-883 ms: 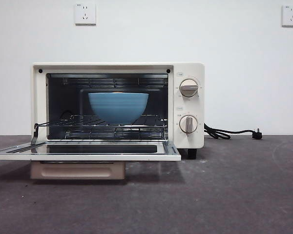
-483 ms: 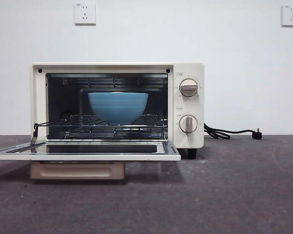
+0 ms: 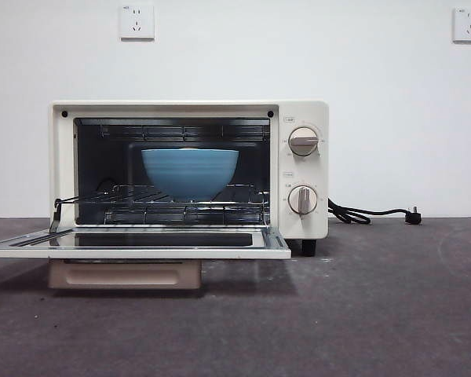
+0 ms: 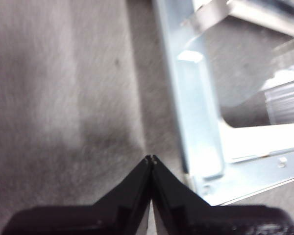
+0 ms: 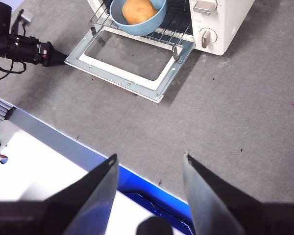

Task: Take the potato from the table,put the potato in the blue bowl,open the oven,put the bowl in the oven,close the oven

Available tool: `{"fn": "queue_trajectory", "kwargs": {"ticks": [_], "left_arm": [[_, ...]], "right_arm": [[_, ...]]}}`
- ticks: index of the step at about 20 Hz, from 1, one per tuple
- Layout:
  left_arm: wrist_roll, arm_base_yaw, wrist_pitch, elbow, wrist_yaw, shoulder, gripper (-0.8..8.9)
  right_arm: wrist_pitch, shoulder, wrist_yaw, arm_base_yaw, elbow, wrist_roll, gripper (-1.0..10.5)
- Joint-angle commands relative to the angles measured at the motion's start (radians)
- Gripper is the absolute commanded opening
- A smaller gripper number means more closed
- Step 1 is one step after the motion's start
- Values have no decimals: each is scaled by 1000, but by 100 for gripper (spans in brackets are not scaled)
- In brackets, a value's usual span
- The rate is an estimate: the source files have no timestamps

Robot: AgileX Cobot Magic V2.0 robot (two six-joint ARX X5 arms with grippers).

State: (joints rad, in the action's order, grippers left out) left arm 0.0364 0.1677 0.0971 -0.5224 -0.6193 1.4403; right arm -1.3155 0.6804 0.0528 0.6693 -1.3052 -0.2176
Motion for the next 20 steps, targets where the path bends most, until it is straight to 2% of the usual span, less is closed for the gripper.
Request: {"fn": "queue_trajectory", "kwargs": {"ticks": [1, 5, 15, 20], "left_arm": [[-6, 2, -27, 9, -55, 31, -9], [4, 2, -63, 8, -141, 39, -9], [149, 3, -208, -9, -364, 38, -8], [236, 3, -309, -27, -385, 37, -8]], "right_arm": [[5, -3, 0, 2, 0, -10, 218], [5, -3, -1, 2, 0, -10, 218], [13, -3, -3, 2, 0, -10, 218], [13, -3, -6, 2, 0, -19, 218]]}}
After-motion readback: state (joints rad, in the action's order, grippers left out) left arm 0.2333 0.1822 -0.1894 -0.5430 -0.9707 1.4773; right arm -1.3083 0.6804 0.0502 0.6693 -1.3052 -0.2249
